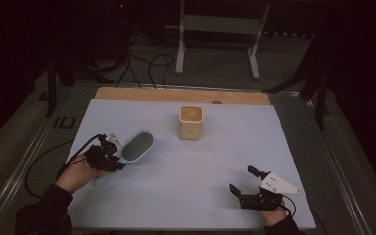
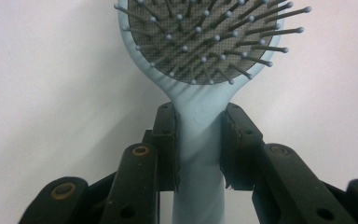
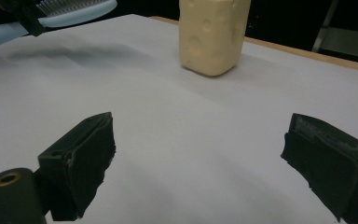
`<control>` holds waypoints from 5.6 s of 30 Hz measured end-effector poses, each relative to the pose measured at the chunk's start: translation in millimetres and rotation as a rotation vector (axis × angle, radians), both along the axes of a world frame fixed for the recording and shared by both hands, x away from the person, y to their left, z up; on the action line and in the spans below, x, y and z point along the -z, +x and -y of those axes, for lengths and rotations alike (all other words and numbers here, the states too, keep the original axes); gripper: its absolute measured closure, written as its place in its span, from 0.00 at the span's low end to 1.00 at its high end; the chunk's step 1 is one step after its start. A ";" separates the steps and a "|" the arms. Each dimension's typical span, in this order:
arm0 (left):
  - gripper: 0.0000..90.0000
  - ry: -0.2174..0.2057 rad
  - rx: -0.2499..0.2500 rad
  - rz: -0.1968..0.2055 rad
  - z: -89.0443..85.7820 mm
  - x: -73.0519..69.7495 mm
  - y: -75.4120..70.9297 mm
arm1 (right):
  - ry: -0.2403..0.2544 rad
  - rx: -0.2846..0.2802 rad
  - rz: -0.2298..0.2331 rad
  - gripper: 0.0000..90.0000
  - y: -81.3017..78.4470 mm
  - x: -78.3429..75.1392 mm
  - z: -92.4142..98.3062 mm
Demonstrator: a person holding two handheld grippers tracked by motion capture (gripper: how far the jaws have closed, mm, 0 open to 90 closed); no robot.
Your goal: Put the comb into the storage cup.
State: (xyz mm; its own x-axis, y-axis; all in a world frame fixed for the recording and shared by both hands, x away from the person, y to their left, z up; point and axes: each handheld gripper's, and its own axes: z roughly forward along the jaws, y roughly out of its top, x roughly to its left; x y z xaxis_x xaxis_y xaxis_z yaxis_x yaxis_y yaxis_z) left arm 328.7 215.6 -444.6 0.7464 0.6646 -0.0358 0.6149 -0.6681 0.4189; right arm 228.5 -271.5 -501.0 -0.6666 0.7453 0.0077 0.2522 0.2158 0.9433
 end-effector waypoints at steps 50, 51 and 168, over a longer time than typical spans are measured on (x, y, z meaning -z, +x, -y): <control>0.78 -0.224 -0.008 0.254 51.3 -57.3 12.0 | -0.002 0.002 -0.001 0.09 0.0 -0.1 -0.4; 0.78 -0.233 -0.006 0.266 54.8 -61.5 13.1 | -0.002 0.002 -0.001 0.09 0.0 -0.1 -0.4; 0.78 -0.810 -0.079 0.660 171.7 -17.7 138.9 | 0.030 -0.019 -0.005 0.09 1.5 1.2 2.3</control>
State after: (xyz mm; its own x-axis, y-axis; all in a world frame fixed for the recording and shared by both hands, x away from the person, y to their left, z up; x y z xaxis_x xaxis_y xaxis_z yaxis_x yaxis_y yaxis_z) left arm 467.6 43.9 -427.0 0.7352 0.6714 -0.0933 0.1308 -0.0054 0.9914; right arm 230.0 -273.8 -502.3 -0.6806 0.7319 0.0330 0.2530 0.1926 0.9481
